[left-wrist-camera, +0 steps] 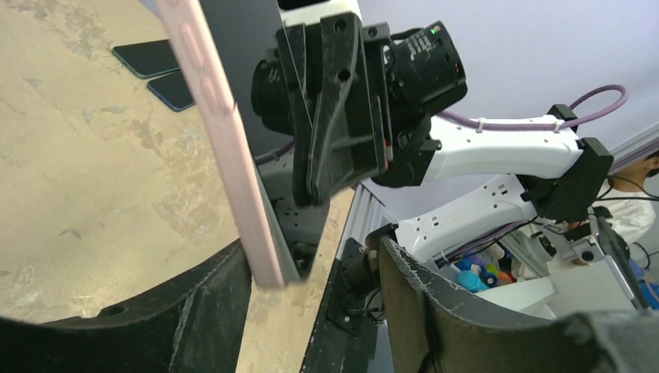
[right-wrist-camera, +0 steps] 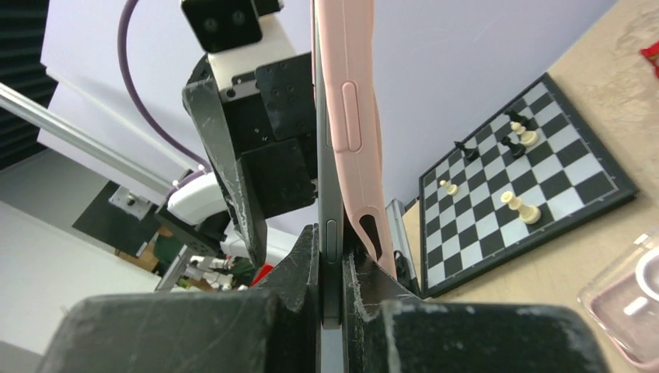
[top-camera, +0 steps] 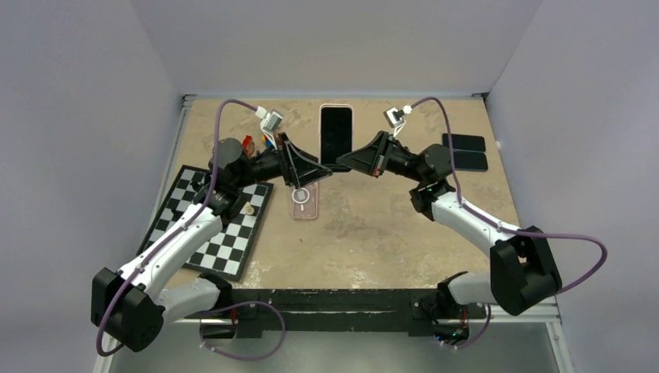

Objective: Take the phone out of the phone case
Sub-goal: Remove the phone case from the phone.

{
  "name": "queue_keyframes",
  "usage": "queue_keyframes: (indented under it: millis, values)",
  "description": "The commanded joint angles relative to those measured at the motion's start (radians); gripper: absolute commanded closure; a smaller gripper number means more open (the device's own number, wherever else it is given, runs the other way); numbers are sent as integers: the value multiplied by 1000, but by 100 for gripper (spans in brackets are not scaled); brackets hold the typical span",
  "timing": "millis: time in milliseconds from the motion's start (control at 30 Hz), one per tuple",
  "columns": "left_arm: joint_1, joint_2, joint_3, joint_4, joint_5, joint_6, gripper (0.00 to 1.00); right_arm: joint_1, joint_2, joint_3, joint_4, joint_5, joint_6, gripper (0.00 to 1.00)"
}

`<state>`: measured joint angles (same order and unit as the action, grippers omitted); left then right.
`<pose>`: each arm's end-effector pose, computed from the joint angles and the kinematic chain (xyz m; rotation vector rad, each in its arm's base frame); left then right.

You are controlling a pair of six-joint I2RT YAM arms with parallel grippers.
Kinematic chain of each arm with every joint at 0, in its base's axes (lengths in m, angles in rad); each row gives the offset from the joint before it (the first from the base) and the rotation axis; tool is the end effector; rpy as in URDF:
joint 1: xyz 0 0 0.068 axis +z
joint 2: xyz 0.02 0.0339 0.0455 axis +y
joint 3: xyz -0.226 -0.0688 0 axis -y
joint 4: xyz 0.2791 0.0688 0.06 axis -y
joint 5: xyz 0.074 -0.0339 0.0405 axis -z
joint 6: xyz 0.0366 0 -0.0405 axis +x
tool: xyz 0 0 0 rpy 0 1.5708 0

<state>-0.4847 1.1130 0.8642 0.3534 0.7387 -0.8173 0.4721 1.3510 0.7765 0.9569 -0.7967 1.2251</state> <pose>0.2592 -0.1643 0.3162 0.4070 1.6655 -1.5450 0.2820 0.1734 0.2699 -0.2839 1.5552 1.8635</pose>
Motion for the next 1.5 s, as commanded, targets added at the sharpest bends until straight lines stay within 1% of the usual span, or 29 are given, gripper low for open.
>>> queue_keyframes:
  millis: [0, 100, 267, 300, 333, 400, 467, 533, 600, 667, 800, 867, 1033, 1100, 1167, 1200, 1267, 1300, 1400, 1467]
  values:
    - [8, -52, 46, -74, 61, 99, 36, -100, -76, -10, -4, -50, 46, 100]
    - [9, -51, 43, -43, 95, 101, 37, -133, -109, -33, 1, -96, 68, 100]
    - [9, -29, 39, 3, 129, 83, 51, -140, -137, -25, 14, -135, 82, 100]
    - [8, -23, 38, 12, 135, 76, 52, -139, -140, -22, 13, -137, 81, 100]
    - [8, -19, 36, 25, 141, 65, 51, -141, -142, -22, 12, -137, 79, 100]
    - [8, -13, 33, 52, 151, 50, 44, -139, -143, -22, 12, -135, 79, 100]
    - [6, -10, 30, 55, 150, 47, 41, -137, -141, -27, 32, -134, 89, 100]
    - [5, -8, 29, 53, 148, 47, 42, -135, -142, -35, 61, -132, 105, 100]
    - [3, -3, 27, 53, 145, 45, 47, -131, -142, -39, 75, -131, 115, 100]
    - [3, 4, 29, 54, 142, 38, 49, -121, -140, -38, 89, -130, 122, 100]
    - [3, 14, 28, 58, 144, 26, 45, -96, -128, -31, 122, -127, 136, 100]
    - [3, 13, 29, 55, 144, 28, 46, -87, -123, -31, 139, -123, 143, 100]
    - [3, 13, 30, 48, 143, 34, 63, -78, -107, -36, 183, -123, 171, 100]
    - [4, 12, 31, 51, 146, 35, 67, -78, -101, -42, 208, -130, 188, 100]
    - [3, 9, 29, 55, 148, 36, 67, -78, -99, -50, 230, -135, 204, 100]
    - [3, 7, 29, 56, 148, 38, 64, -78, -98, -53, 238, -138, 209, 100]
    - [3, 6, 30, 52, 148, 40, 53, -80, -98, -63, 257, -144, 226, 100]
    - [3, 6, 31, 51, 149, 40, 50, -80, -96, -68, 269, -145, 236, 100]
    - [4, 7, 30, 50, 151, 41, 49, -81, -91, -83, 322, -148, 273, 100]
    - [3, 7, 30, 51, 151, 42, 52, -81, -86, -90, 360, -148, 298, 100]
